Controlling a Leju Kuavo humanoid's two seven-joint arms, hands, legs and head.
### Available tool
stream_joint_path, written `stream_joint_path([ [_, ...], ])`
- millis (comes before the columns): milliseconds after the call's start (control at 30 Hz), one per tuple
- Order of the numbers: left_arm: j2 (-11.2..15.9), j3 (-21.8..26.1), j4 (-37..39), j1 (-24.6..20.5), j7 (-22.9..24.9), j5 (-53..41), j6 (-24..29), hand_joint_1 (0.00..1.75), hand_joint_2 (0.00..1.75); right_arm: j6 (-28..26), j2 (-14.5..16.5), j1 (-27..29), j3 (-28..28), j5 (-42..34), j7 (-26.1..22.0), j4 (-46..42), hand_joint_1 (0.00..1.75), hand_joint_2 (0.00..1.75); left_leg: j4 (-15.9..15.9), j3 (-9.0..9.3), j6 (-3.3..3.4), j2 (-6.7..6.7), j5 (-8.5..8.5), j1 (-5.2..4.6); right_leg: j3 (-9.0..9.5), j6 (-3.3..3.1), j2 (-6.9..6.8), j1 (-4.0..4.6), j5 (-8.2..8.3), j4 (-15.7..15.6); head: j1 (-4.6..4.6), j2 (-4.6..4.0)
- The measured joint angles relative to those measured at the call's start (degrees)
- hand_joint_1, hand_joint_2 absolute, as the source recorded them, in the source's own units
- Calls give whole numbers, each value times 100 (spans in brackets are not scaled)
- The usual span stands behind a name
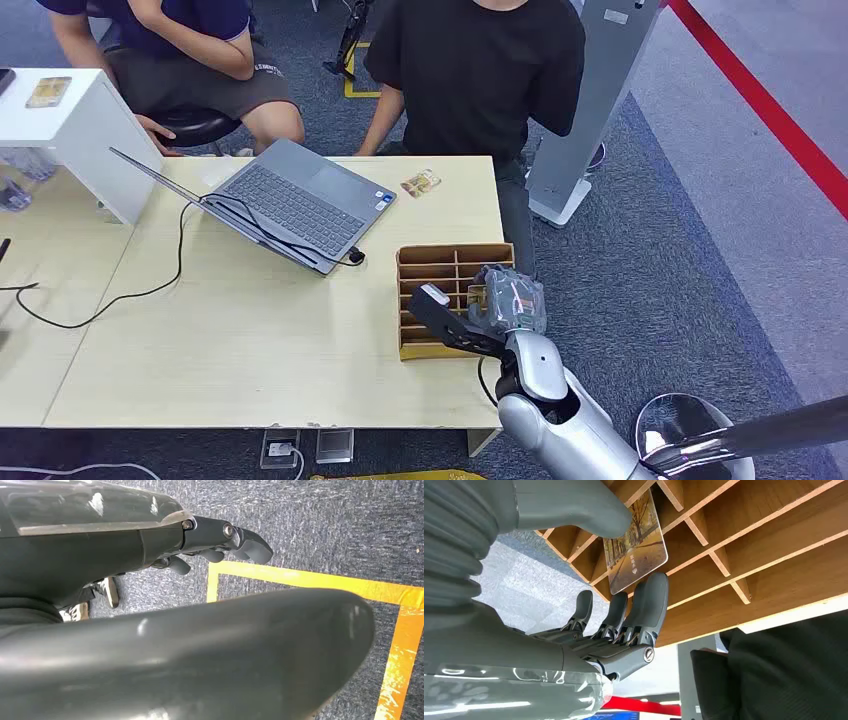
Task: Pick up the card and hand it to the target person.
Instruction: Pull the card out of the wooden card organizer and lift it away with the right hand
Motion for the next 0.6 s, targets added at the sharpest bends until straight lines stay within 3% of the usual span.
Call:
stream_joint_path([
  [600, 0, 0, 0, 0, 0, 11, 0, 0, 0, 21, 24, 1, 1, -46, 0, 8, 86, 175, 0, 0, 0, 0, 0, 0, 0, 0, 0, 0, 0, 0, 1, -2],
])
